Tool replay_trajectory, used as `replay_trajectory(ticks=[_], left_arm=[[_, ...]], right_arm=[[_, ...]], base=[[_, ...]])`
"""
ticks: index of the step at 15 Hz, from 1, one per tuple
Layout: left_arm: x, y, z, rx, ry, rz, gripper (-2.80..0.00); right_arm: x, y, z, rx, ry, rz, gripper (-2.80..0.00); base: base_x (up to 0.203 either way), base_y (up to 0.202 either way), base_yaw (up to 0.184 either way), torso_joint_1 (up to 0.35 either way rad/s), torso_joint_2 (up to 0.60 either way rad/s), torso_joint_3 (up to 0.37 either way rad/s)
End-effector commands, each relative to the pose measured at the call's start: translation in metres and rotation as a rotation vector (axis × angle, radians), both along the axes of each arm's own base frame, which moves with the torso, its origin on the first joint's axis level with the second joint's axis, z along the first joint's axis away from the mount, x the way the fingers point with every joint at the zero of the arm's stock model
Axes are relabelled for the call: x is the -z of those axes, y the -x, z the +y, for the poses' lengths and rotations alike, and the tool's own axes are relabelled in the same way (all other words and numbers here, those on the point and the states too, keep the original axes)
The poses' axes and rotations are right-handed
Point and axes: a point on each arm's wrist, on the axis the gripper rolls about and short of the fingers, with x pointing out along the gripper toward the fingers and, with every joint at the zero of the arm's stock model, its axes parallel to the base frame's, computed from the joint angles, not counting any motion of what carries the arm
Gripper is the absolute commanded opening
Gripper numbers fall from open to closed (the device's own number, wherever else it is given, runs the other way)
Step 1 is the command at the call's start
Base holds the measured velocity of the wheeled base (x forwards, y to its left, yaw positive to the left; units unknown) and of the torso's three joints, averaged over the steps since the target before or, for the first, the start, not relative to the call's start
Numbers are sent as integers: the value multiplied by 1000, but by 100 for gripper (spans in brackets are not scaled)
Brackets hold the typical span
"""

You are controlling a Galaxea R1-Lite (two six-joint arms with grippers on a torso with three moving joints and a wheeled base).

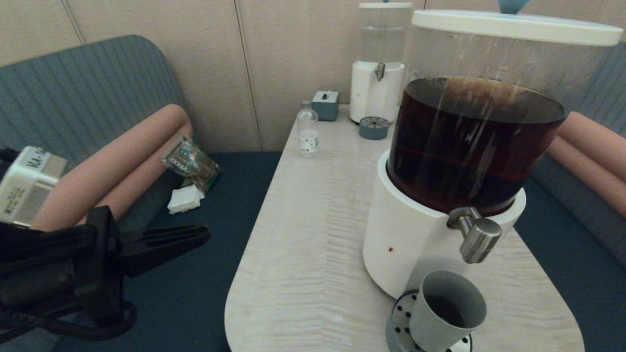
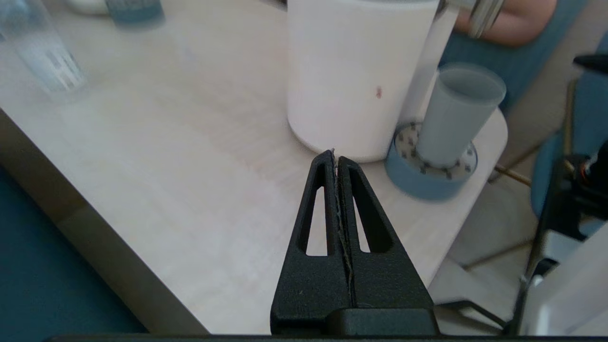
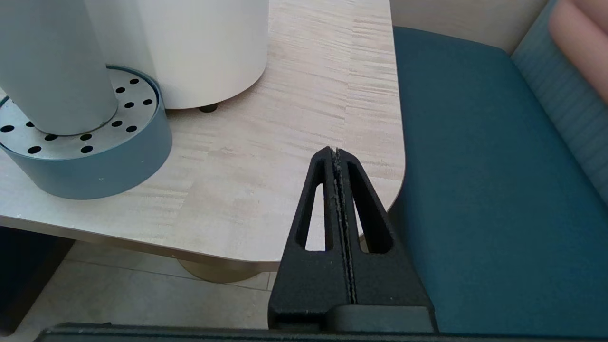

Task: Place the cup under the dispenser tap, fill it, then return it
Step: Place the cup next to the water dispenser

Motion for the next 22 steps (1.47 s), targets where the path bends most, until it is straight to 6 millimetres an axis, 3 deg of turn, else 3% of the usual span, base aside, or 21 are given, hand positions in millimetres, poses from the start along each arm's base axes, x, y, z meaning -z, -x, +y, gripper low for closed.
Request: replay_trajectory(ticks=[1, 7, 8, 13, 18, 22], left_arm=[[15, -13, -6, 30, -12, 67, -280], [41, -35, -26, 105, 1, 57, -280], [44, -38, -30, 119, 0, 64, 0], [57, -46, -58, 231, -12, 96, 0], [92, -65, -83, 341, -119, 31, 0], [84, -74, -102, 428, -105, -68, 0]], right_arm=[[0, 0, 0, 0, 1, -3, -280], [0, 0, 0, 0, 1, -3, -280], [0, 0, 0, 0, 1, -3, -280], [0, 0, 0, -2, 1, -3, -280], [0, 0, 0, 0, 1, -3, -280], [0, 0, 0, 0, 1, -3, -280]], base=[[0, 0, 0, 0, 0, 0], [0, 0, 0, 0, 0, 0], [0, 0, 0, 0, 0, 0], [0, 0, 0, 0, 0, 0], [0, 0, 0, 0, 0, 0], [0, 0, 0, 0, 0, 0]])
